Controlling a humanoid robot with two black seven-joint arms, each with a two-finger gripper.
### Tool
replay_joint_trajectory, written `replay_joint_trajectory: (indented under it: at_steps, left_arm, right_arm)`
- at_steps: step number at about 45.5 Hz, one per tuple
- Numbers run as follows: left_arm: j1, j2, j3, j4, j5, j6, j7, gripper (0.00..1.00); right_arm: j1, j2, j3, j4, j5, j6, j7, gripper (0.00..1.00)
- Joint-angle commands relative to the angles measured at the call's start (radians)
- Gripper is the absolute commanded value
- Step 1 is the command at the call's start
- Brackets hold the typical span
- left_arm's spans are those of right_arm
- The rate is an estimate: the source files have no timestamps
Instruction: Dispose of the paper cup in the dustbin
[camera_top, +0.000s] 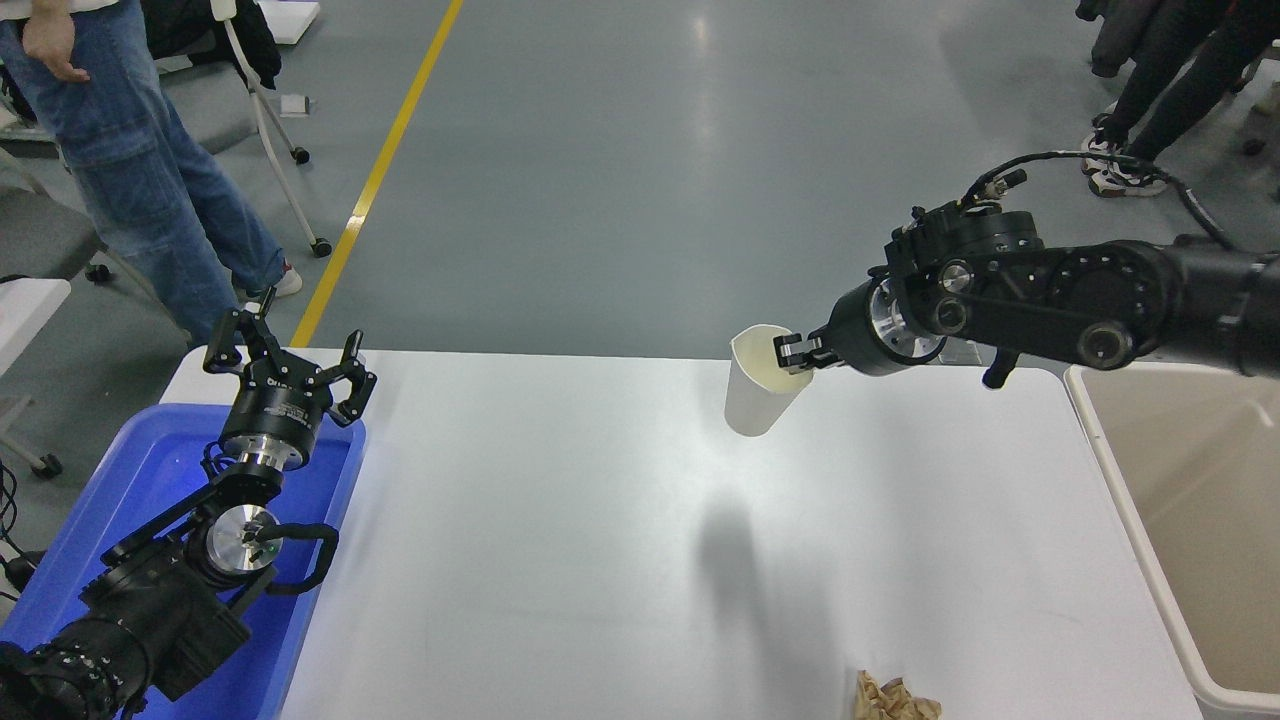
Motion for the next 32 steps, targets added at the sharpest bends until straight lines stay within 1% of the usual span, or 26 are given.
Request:
replay_joint_trajectory:
  at_steps: [1,13,19,25,32]
  left_arm:
    - [0.0,-0.001,0.0,0.0,0.0,0.0,0.0,1.0]
    - [0.0,-0.001,0.0,0.001,0.0,0.0,0.0,1.0]
    - [0.0,0.001,0.0,0.0,0.0,0.0,0.0,1.0]
    - [0.0,-0.001,0.0,0.0,0.0,-0.002,0.0,1.0]
    - [0.0,-0.001,0.0,0.0,0.0,0.0,0.0,1.0]
  right_arm:
    - [0.124,-0.07,0.009,0.067,0.008,0.078,-0.002,0.0]
    - [0.158,-0.107,-0.006,0.107,0.0,0.079,-0.01,0.0]
    - [0.154,-0.153,-0.014,0.105,-0.013,0.079,-0.01,0.0]
    - [0.123,-0.231,-0.012,0.098,-0.036,0.071,-0.01,0.0]
    - [0.014,-0.334,0.009,0.053,-0.058,0.047,-0.01,0.0]
